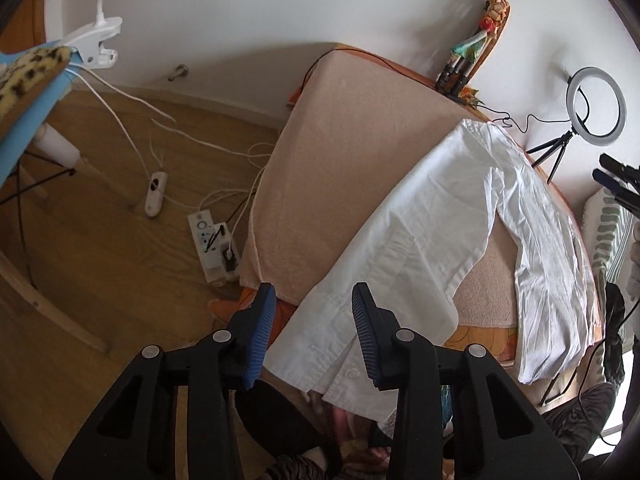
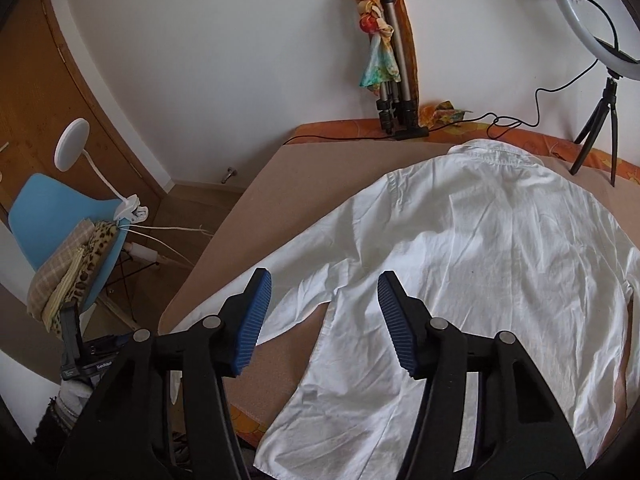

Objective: Fold small clothes
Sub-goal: 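Grasp the white shirt's side edge with the left gripper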

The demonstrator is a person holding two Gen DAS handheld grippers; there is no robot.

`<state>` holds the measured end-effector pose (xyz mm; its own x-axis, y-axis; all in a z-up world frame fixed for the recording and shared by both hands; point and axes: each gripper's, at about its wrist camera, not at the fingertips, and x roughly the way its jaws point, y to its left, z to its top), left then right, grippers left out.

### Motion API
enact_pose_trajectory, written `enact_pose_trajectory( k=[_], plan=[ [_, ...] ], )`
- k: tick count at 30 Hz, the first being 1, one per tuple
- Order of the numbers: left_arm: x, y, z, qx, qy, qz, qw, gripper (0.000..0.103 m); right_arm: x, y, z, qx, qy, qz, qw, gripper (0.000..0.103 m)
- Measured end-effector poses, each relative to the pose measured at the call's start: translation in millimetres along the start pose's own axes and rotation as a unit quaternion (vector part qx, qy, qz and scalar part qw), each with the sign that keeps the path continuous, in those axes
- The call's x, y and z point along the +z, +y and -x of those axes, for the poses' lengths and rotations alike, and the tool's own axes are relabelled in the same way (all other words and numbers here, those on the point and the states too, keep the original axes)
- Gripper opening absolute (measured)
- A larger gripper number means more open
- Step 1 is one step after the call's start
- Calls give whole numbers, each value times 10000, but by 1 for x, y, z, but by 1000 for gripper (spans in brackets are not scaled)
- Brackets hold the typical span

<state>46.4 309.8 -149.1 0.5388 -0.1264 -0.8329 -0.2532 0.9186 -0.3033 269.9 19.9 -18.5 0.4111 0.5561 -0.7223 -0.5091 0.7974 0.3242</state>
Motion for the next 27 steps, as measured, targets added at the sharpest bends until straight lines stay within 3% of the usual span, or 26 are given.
enact_pose_trajectory(
  k=[3, 12, 19, 23, 27],
  plan=[
    [-5, 0, -11, 74, 206, -159, 9996, 37, 15, 11, -38, 96, 375, 46, 9992, 59],
    [-10, -10, -27, 204, 427, -540, 9974, 37, 54, 20, -151, -154, 1252, -84, 9920, 59],
    [-7, -14, -33, 268, 427, -719, 9961, 35, 72, 17, -216, -581, 1665, -157, 9842, 59],
    [-8, -16, -34, 214, 423, -751, 9960, 23, 80, 18, -247, -835, 1885, -106, 9785, 59],
    [-8, -20, -32, 137, 323, -811, 9961, 4, 82, 19, -269, -1072, 2008, -44, 9737, 59]
  ],
)
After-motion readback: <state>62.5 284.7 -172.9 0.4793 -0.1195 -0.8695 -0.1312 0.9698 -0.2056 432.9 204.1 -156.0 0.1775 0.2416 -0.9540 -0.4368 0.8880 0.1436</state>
